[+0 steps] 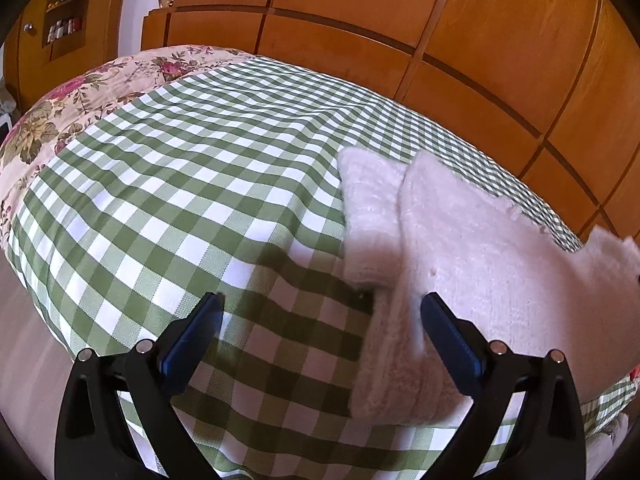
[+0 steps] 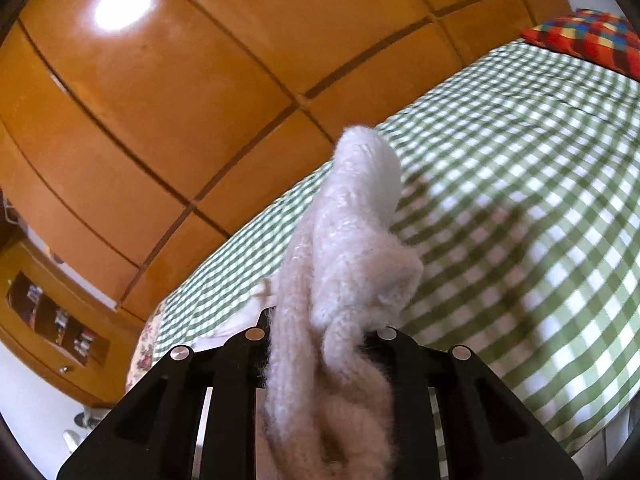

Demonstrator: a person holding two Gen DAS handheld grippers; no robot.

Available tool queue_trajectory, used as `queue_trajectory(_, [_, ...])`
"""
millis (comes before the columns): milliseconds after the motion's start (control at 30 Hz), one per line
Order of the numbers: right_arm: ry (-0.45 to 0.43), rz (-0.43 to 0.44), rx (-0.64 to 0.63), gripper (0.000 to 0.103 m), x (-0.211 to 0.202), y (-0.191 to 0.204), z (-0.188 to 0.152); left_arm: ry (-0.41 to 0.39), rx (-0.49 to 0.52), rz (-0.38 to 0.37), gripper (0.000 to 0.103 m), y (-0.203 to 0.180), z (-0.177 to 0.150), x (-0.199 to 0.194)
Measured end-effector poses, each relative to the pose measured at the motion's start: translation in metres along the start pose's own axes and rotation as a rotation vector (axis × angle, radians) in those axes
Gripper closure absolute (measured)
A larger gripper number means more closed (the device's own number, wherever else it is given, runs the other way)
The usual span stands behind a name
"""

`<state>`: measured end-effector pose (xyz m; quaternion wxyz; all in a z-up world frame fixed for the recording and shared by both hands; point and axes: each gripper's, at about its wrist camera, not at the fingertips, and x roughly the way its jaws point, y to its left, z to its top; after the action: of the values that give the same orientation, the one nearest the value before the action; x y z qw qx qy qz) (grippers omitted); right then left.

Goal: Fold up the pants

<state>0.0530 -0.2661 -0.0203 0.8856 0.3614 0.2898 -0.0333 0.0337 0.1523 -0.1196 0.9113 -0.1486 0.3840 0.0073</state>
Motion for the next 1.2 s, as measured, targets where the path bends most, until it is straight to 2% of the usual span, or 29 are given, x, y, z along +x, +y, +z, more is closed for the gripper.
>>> queue_trajectory(300, [0.093,0.138,-0.101,0.083,0.03,0.082,-0.015,0.008,0.001,0.0,0.003,0.001,0.0,0.001])
queue_trajectory(667, [0.259,0.251,-0.248,0.083,0.083,0.165,-0.072,0.012,-0.006,-0.009,0.003,0.003,0.002,0.001])
queue_trajectory(767, [0.295,0.276,-0.326,0.084,0.093,0.188,-0.093,0.013,-0.011,-0.013,0.003,0.003,0.002,0.002])
queue_trajectory(933, [0.371,0.275,-0.434,0.084,0.113,0.209,-0.133,0.011,-0.029,-0.021,0.003,0.006,0.004,0.001])
queue_trajectory(1100, [0.454,0.265,-0.51,0.084,0.134,0.205,-0.168,0.002,-0.059,-0.025,0.003,0.011,0.006,0.0])
queue_trajectory(1200, [0.458,0.264,-0.56,0.081,0.139,0.203,-0.176,-0.003,-0.068,-0.027,0.003,0.013,0.006,0.0])
